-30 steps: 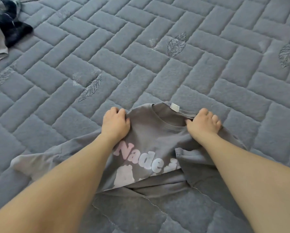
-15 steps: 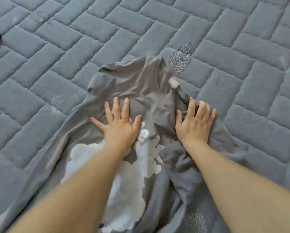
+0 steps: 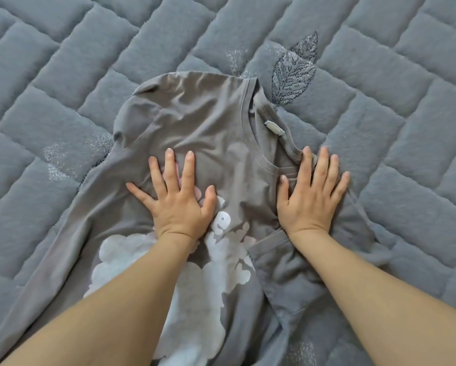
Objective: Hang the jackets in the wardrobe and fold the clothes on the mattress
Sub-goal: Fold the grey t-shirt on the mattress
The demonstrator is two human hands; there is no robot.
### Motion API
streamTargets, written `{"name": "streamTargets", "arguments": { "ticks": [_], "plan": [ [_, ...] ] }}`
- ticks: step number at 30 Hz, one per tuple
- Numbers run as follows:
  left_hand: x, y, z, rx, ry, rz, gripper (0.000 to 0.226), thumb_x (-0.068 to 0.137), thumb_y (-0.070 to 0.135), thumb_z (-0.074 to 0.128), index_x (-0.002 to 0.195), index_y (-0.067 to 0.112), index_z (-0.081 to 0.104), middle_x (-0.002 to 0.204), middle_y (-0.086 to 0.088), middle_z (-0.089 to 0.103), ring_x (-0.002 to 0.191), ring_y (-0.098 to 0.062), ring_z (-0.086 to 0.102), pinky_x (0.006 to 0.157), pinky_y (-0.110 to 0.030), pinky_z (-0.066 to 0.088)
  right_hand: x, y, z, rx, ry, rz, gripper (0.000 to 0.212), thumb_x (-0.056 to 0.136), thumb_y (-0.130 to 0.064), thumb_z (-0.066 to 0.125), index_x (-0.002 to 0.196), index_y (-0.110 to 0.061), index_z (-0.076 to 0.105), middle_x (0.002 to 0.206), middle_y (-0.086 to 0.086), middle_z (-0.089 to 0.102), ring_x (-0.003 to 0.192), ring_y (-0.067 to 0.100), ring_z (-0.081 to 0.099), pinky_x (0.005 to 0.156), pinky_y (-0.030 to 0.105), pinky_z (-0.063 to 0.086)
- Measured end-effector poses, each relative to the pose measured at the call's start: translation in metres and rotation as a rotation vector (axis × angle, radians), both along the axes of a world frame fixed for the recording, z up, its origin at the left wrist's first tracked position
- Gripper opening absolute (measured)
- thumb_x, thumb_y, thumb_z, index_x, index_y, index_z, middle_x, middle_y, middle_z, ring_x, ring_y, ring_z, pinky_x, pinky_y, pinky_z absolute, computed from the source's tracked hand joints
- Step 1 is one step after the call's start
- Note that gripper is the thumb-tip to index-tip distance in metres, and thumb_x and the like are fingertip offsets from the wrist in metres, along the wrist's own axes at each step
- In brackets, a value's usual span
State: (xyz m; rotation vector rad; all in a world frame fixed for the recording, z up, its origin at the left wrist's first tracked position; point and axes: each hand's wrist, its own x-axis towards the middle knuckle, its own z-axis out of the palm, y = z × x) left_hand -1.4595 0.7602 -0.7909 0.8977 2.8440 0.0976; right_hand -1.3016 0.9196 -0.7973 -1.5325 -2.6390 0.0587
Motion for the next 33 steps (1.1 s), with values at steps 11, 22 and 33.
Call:
{"name": "streamTargets", "arguments": {
  "ticks": [11,22,33],
  "plan": [
    [-0.008,-0.002,0.002,-0.015,-0.014,-0.057,0.08,0.087,0.072,0.023,0.157,0.038,0.003,0.166,0.002,-0.007,0.151,-0.028,-0.017,0.106,-0.071,-0.02,0.047,-0.038,0.044,-0.103,0.246,0.783,0.036,0.083,-0.041,0.054,0.091,-0.008,0.067,0.101,0.011,0.064,0.09,0.031,0.059,0.079,0.043,0.046],
    [0.111,-0.181,0.05,-0.224,-0.524,-0.285,0.09,0.071,0.093,0.016,0.139,0.056,-0.03,0.146,0.02,-0.045,0.133,-0.005,-0.047,0.117,-0.045,-0.023,0.25,-0.048,0.127,-0.233,-0.904,0.61,0.029,0.089,-0.046,0.048,0.097,-0.027,0.068,0.105,-0.005,0.069,0.101,0.019,0.061,0.088,0.036,0.037],
    [0.138,-0.318,0.088,-0.271,0.035,-0.304,0.051,0.068,0.027,0.083,0.109,0.007,0.062,0.117,-0.022,0.054,0.097,-0.041,0.057,0.065,-0.046,0.049,0.156,-0.278,0.096,-0.276,-0.355,0.753,0.062,0.085,-0.026,0.056,0.14,-0.015,0.032,0.128,0.01,0.039,0.113,0.031,0.041,0.094,0.042,0.035]
  ]
}}
